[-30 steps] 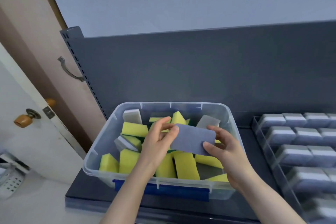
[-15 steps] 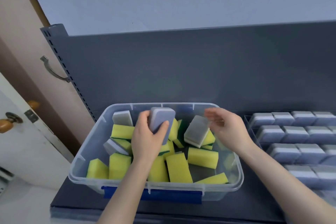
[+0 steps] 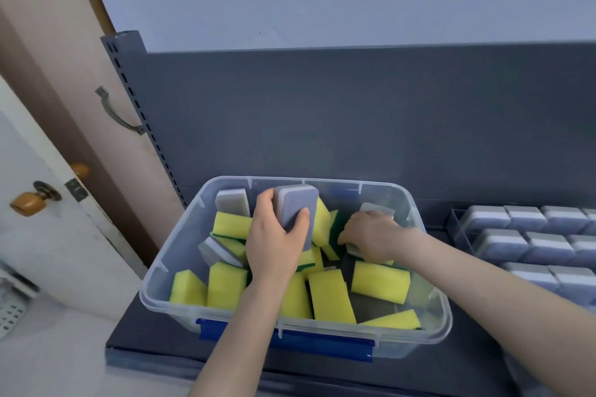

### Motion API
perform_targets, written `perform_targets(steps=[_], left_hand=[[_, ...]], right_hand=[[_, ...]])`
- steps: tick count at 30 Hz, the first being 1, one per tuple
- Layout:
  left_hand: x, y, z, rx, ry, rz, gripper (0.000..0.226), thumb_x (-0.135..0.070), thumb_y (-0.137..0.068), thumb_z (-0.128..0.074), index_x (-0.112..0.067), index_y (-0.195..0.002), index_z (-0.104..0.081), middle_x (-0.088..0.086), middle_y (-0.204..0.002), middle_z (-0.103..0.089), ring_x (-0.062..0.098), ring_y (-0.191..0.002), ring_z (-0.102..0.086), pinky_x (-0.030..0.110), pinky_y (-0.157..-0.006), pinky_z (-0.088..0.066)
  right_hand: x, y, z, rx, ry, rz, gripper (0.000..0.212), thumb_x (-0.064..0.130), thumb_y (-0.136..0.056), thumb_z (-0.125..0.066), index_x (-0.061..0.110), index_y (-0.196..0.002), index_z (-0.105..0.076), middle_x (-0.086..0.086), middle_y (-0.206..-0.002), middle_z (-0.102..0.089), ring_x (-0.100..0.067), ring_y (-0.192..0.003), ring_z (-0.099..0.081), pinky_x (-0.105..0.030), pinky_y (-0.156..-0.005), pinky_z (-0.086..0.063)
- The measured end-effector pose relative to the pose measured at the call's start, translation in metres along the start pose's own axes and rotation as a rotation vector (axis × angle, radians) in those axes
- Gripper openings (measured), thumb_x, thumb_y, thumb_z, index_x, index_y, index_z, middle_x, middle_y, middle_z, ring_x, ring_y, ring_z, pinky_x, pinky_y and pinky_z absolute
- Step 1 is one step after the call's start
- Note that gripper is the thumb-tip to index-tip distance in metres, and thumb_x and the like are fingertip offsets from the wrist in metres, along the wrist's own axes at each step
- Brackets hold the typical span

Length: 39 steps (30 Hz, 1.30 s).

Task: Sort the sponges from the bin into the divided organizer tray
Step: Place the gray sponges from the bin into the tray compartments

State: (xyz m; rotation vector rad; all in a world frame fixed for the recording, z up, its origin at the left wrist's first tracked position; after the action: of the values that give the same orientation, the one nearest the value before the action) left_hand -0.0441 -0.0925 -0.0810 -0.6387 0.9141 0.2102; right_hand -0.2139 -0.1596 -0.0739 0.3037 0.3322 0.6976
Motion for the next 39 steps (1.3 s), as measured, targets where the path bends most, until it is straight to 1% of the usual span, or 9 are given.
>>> perform_targets(steps=[7, 10, 13, 18, 22, 25, 30, 34, 39], left_hand=[[0.000, -0.001, 0.001, -0.049, 0.028, -0.003, 0.040, -0.040, -0.081, -0.067, -0.030, -0.111, -0.044, -0.014, -0.095, -0.054, 0.005, -0.079, -0.055, 0.016, -0.055, -0.043], [0.000, -0.002, 0.002, -0.081, 0.048, -0.004, 0.040, -0.038, -0.081, -0.068, -0.030, -0.111, -0.043, -0.014, -0.095, -0.054, 0.006, -0.079, -0.054, 0.016, -0.055, -0.043], [-0.001, -0.002, 0.002, -0.101, 0.054, -0.013, 0.038, -0.037, -0.081, -0.069, -0.032, -0.109, -0.043, -0.015, -0.094, -0.053, 0.008, -0.080, -0.054, 0.021, -0.056, -0.045], [-0.001, 0.000, 0.002, -0.091, 0.051, -0.017, 0.040, -0.039, -0.081, -0.068, -0.032, -0.111, -0.043, -0.017, -0.094, -0.052, 0.007, -0.080, -0.053, 0.020, -0.058, -0.045], [-0.003, -0.002, 0.000, -0.076, 0.051, -0.025, 0.039, -0.040, -0.081, -0.068, -0.037, -0.107, -0.040, -0.016, -0.093, -0.054, 0.005, -0.079, -0.054, 0.015, -0.056, -0.041], [-0.002, -0.002, 0.000, -0.062, 0.044, -0.021, 0.038, -0.040, -0.081, -0.068, -0.034, -0.108, -0.042, -0.014, -0.094, -0.055, 0.006, -0.079, -0.054, 0.017, -0.056, -0.042], [-0.002, -0.001, 0.001, -0.036, 0.038, -0.018, 0.038, -0.041, -0.080, -0.067, -0.033, -0.109, -0.042, -0.014, -0.094, -0.057, 0.006, -0.079, -0.055, 0.016, -0.054, -0.041], [-0.001, -0.001, 0.001, -0.016, 0.032, -0.018, 0.039, -0.042, -0.080, -0.066, -0.032, -0.110, -0.043, -0.013, -0.094, -0.057, 0.006, -0.080, -0.056, 0.017, -0.055, -0.044], [0.000, 0.000, 0.002, 0.011, 0.019, -0.018, 0.038, -0.044, -0.080, -0.065, -0.032, -0.109, -0.043, -0.013, -0.094, -0.056, 0.005, -0.079, -0.056, 0.014, -0.053, -0.040]], right_hand=[[-0.009, 0.006, 0.015, -0.066, 0.051, -0.045, 0.031, 0.022, -0.088, -0.045, 0.029, -0.114, -0.060, -0.006, -0.114, -0.049, -0.030, -0.109, -0.045, -0.036, -0.087, -0.042], [-0.015, 0.011, 0.027, -0.329, -0.082, -0.056, 0.032, 0.012, -0.079, -0.052, 0.029, -0.106, -0.056, 0.002, -0.106, -0.050, -0.022, -0.103, -0.046, -0.027, -0.068, -0.033], [-0.018, 0.022, 0.026, -0.582, -0.197, -0.079, 0.036, 0.004, -0.073, -0.059, 0.027, -0.099, -0.051, 0.007, -0.102, -0.052, -0.016, -0.096, -0.046, -0.027, -0.064, -0.036], [-0.017, 0.039, -0.019, -0.196, -0.298, -0.031, 0.049, -0.007, -0.071, -0.049, 0.022, -0.110, -0.052, 0.002, -0.116, -0.046, -0.019, -0.107, -0.044, -0.031, -0.077, -0.046], [-0.028, 0.039, -0.017, -0.303, -0.383, -0.140, 0.052, -0.007, -0.072, -0.045, 0.024, -0.113, -0.058, 0.005, -0.116, -0.055, -0.018, -0.109, -0.052, -0.026, -0.071, -0.045], [-0.028, 0.024, -0.009, -0.352, -0.373, -0.264, 0.045, 0.011, -0.087, -0.050, 0.024, -0.130, -0.048, -0.001, -0.125, -0.053, -0.022, -0.115, -0.049, -0.034, -0.083, -0.049], [-0.023, 0.000, -0.014, -0.025, -0.370, -0.354, 0.060, 0.051, -0.081, -0.063, 0.017, -0.125, -0.040, -0.005, -0.114, -0.056, -0.025, -0.098, -0.053, -0.034, -0.073, -0.046], [-0.020, -0.004, -0.015, -0.098, -0.459, -0.392, 0.061, 0.051, -0.071, -0.072, 0.017, -0.114, -0.046, -0.002, -0.099, -0.057, -0.021, -0.085, -0.055, -0.033, -0.067, -0.048], [-0.009, 0.007, -0.017, -0.219, -0.527, -0.426, 0.072, 0.046, -0.063, -0.081, 0.017, -0.113, -0.038, -0.005, -0.103, -0.050, -0.022, -0.083, -0.051, -0.032, -0.065, -0.044]])
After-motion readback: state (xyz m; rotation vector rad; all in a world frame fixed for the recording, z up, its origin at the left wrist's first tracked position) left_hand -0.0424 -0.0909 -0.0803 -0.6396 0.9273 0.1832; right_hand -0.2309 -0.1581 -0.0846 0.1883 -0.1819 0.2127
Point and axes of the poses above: each hand's wrist, its own y-axis away from the middle knuckle, its own z-axis out of the back of the hand, x = y × z, the point moved 1 cm from there along -y, towards the middle knuckle
